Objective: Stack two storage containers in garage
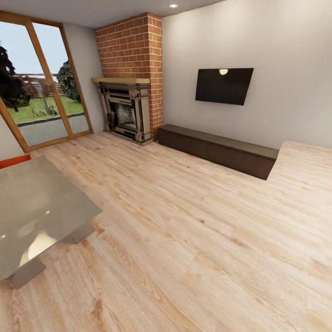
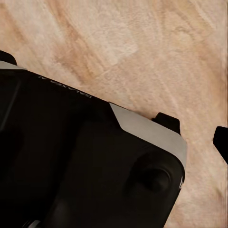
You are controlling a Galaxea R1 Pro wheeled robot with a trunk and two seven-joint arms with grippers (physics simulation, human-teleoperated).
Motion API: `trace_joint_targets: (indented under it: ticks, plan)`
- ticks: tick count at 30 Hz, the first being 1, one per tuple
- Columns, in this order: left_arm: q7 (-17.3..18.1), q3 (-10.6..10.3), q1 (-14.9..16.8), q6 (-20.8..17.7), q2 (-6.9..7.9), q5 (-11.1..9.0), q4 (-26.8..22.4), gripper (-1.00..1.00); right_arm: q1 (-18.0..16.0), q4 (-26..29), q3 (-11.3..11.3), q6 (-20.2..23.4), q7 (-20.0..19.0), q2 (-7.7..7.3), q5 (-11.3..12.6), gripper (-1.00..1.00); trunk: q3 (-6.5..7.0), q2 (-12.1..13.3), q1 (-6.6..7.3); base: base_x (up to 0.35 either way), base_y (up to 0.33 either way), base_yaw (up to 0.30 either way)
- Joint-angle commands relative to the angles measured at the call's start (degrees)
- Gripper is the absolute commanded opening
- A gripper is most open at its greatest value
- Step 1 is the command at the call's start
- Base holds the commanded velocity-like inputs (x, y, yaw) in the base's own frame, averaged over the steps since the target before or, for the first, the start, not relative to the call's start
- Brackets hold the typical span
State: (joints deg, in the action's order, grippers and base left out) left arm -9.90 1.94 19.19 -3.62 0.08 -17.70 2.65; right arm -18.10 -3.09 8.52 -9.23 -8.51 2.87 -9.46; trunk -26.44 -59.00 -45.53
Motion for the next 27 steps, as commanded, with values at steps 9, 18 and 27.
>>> trace_joint_targets:
  ticks: [9,18,27]
  plan:
    - [-0.1,0.2,0.1,-0.1,0.00,-0.1,0.0,1.00,-0.1,-0.2,0.4,-0.4,0.0,0.03,0.0,1.00,-0.05,0.0,-0.04,0.328,-0.161,0.000]
    - [-0.1,0.2,0.1,-0.1,0.00,-0.1,0.0,1.00,-0.1,-0.2,0.4,-0.4,0.0,0.06,0.0,1.00,-0.05,0.0,-0.04,0.328,-0.161,0.000]
    - [-0.1,0.2,0.1,-0.1,0.00,-0.1,0.0,1.00,-0.1,-0.2,0.4,-0.3,0.0,0.09,0.0,1.00,-0.05,0.0,-0.04,0.328,-0.161,0.001]
